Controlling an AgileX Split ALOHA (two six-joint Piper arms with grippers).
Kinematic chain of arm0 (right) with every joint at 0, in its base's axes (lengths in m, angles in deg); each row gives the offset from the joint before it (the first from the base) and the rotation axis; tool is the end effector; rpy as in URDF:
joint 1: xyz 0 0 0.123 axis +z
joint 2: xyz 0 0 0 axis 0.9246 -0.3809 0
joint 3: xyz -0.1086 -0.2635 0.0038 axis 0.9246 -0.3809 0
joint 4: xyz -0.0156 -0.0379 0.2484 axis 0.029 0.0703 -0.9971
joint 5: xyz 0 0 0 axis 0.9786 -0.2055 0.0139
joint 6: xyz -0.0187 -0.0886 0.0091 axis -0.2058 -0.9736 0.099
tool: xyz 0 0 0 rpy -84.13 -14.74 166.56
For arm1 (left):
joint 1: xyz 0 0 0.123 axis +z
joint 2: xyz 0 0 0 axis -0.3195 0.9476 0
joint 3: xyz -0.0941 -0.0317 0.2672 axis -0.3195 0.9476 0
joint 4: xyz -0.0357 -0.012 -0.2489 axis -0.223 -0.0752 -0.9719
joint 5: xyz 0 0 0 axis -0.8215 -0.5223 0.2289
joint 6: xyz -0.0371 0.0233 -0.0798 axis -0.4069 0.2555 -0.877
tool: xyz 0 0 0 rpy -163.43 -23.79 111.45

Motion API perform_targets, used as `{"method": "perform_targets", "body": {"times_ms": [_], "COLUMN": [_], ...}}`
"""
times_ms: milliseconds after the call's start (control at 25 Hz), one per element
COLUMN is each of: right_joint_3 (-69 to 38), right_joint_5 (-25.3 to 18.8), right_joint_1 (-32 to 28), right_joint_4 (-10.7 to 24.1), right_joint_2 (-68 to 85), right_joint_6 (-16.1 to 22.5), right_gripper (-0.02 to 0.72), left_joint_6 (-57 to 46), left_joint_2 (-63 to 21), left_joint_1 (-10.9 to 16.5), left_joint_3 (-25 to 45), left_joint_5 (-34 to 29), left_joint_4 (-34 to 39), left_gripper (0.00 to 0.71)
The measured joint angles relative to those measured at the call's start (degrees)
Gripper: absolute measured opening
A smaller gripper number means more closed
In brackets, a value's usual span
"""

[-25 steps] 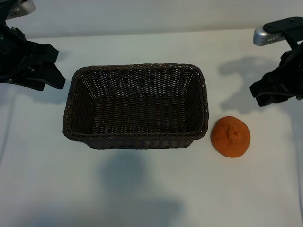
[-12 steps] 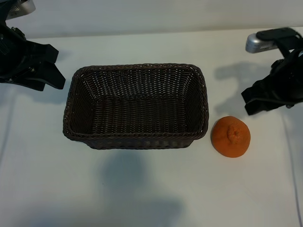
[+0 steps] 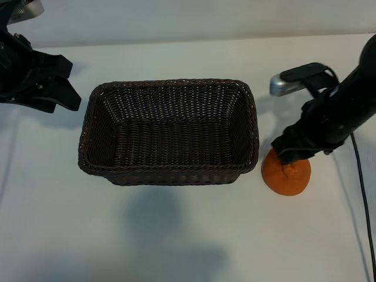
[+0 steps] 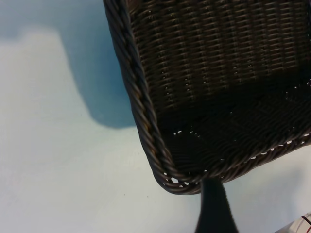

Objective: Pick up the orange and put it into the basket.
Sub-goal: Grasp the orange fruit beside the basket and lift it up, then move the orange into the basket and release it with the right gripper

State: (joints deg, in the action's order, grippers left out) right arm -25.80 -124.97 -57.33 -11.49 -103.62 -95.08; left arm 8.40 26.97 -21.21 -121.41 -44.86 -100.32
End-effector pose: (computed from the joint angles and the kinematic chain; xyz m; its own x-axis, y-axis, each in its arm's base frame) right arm 0.2979 0.0786 0.1872 -0.9400 -0.2507 -0.2313 -0.3051 0.9213 0.2411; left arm 0.3042 -0.0476 0.3064 -0.9540 0.0953 -0.2842 0.1940 0.9190 -0.3431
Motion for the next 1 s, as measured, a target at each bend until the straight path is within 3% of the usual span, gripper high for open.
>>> {"method": "perform_targets", "body": {"times_ms": [600,680,800,840,1000], "right_joint_3": [-0.6,-0.3,1.1,1.4,1.6], "right_joint_5": [3.0,2.5,0.0,-0.6,-1.0], "right_joint_1": [0.1,0.1,0.1,0.1,0.1], "right_joint_4": [-0.6,-1.1,-1.5,-1.7,-1.8], "right_joint_2": [-7.7,-7.7,-7.7,-7.7,-7.7], "right_joint_6": [0.0,0.2,0.2,0.0,-0.4], "right_gripper": [0.420,0.365,0.148,0.107,0.098], "left_joint_6": [0.2,0.2,0.2,0.2,0.2], "left_joint_2": [0.0,0.0,0.0,0.0,0.0], "left_joint_1": [0.0,0.0,0.0,0.0,0.0], "left_joint_3": [0.0,0.0,0.0,0.0,0.0], "left_joint_5": [0.0,0.1,0.1,0.1,0.1], "left_joint_4": [0.0,0.0,0.0,0.0,0.0], "left_gripper": [0.498,0.498,0.498,0.498,0.498]}}
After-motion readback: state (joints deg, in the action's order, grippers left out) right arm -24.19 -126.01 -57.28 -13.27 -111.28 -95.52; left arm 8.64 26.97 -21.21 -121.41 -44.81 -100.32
